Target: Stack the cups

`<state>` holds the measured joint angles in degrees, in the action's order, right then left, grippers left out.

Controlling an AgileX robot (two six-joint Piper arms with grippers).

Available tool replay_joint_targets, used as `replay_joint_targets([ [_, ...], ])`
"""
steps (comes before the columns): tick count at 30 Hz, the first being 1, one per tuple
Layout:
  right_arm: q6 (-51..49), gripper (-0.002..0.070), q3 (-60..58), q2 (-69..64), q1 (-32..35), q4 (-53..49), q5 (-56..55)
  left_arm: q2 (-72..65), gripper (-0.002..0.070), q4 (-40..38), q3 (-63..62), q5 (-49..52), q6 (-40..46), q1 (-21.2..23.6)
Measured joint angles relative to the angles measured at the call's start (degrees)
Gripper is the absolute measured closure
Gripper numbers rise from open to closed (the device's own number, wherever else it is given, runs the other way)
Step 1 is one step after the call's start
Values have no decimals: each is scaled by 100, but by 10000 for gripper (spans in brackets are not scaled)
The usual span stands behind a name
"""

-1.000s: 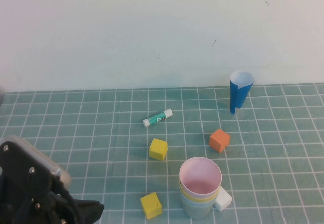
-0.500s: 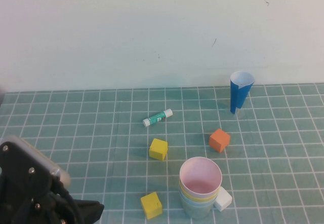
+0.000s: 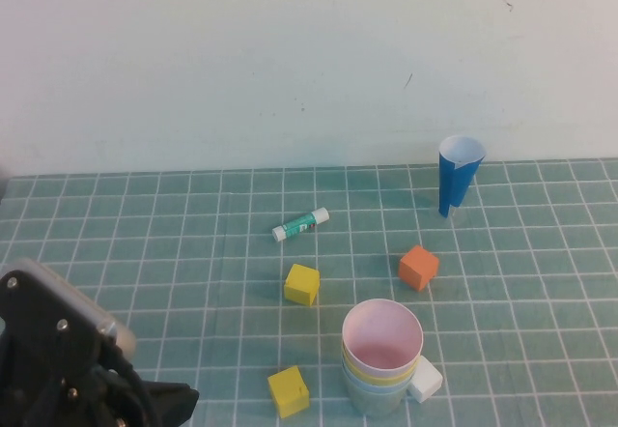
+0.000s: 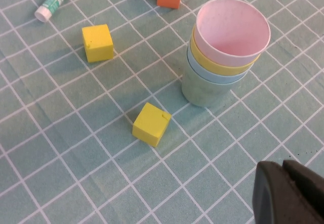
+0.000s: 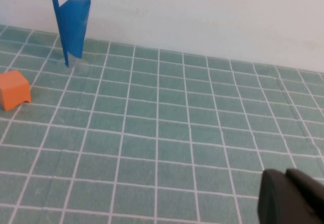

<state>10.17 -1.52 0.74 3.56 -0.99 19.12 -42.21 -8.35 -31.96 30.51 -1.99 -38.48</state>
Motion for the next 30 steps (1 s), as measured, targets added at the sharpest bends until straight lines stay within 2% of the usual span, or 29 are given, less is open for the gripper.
replay_joint_targets([
  [15,-11,678,0,0,12,-13,24,9,677,16,0,22,0,0],
  [18,-11,678,0,0,12,-13,34,146,677,152,131,-17,0,0],
  [21,-11,678,0,0,12,-13,34,448,677,605,389,-28,0,56],
  [25,-11,678,0,0,12,-13,34,1198,677,944,990,-83,-26,577],
  [30,-11,678,0,0,12,-13,34,2525,677,993,1759,-318,-261,1831],
])
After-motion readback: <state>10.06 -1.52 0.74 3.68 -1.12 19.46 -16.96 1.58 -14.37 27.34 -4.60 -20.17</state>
